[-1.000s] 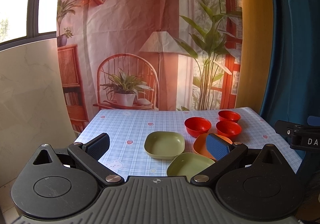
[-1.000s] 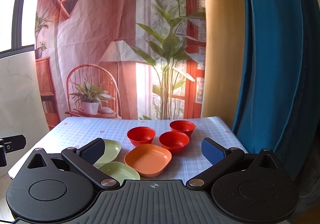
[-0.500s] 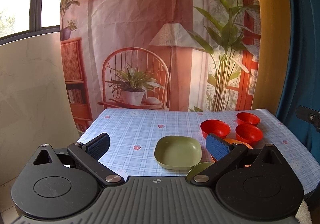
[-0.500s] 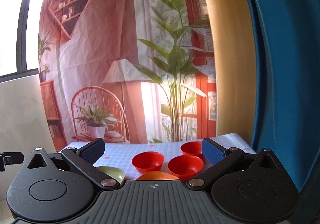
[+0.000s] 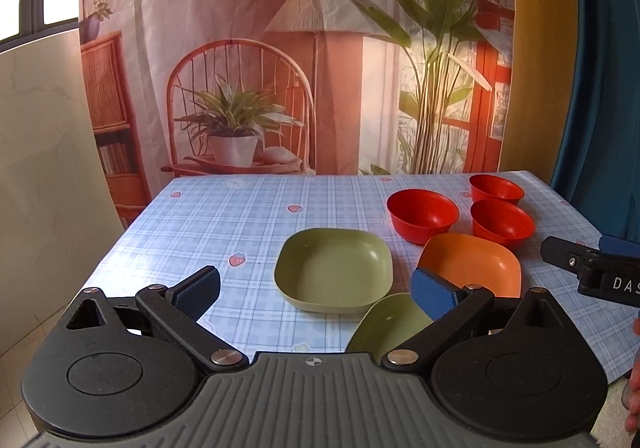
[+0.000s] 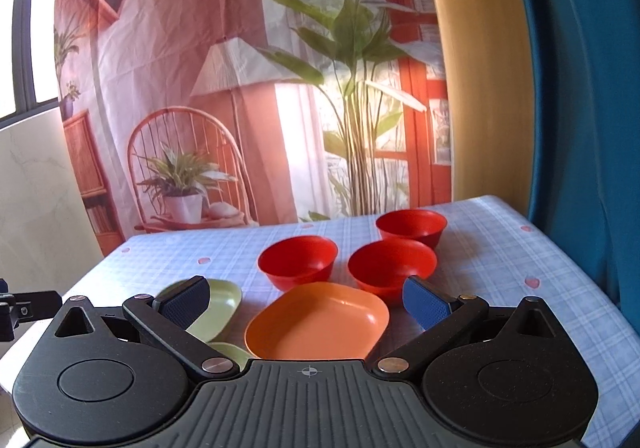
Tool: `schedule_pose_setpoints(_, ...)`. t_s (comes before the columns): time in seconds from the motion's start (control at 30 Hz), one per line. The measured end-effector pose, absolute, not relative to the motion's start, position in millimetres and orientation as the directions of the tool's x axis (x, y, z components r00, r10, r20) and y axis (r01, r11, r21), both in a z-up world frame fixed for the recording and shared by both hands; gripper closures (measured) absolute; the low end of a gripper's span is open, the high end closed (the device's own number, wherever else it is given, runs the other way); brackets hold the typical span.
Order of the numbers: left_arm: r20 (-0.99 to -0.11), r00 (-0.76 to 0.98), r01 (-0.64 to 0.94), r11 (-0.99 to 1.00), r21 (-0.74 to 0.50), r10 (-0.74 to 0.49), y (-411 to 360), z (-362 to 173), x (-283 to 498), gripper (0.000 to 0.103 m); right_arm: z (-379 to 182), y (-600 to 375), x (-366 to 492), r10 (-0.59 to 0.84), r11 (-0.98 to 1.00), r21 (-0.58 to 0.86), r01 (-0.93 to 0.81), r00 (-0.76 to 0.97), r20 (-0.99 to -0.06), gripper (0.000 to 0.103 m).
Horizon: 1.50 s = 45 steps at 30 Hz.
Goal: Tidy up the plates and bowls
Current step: 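Move both grippers forward toward the orange plate rim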
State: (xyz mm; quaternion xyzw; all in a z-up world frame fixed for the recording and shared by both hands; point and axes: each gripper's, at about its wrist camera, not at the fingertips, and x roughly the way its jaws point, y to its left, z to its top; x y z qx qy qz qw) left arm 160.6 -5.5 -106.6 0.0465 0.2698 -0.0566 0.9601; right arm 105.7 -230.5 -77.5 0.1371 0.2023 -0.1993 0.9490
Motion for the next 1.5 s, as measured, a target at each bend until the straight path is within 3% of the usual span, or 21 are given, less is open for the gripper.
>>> schedule_pose_setpoints(0.2, -0.589, 0.799, 0.151, 0.988, 0.000, -0.122, -3, -135, 177, 0.010, -112, -228, 106, -0.290, 0.889, 0.178, 0.422, 0.820, -0.493, 0.000)
schedule_pose_setpoints(0.53, -0.642, 0.762, 0.114, 0.993, -0.005, -0.091, 9, -151, 201, 0.014, -135, -241, 115, -0.253, 0.877, 0.226, 0.424, 0.807, -0.533, 0.002)
schedule_pose_setpoints(0.83, -0.681, 0.726, 0.099, 0.994, -0.036, -0.097, 19, -158, 217, 0.023, -146, -245, 129, -0.219, 0.878, 0.238, 0.415, 0.792, -0.570, 0.005)
schedule_pose_setpoints(0.97, -0.713, 0.689, 0.143, 0.989, -0.046, -0.133, 8, -172, 214, 0.033, -149, -239, 137, -0.192, 0.894, 0.223, 0.389, 0.781, -0.594, 0.006)
schedule_pose_setpoints(1.33, -0.723, 0.668, 0.173, 0.982, -0.079, -0.176, 3, -173, 223, 0.048, -147, -232, 143, -0.170, 0.911, 0.209, 0.356, 0.784, -0.597, 0.017)
schedule_pose_setpoints(1.5, -0.723, 0.663, 0.198, 0.977, -0.082, -0.195, -5, -170, 231, 0.052, -152, -247, 144, -0.197, 0.893, 0.216, 0.396, 0.773, -0.603, 0.034)
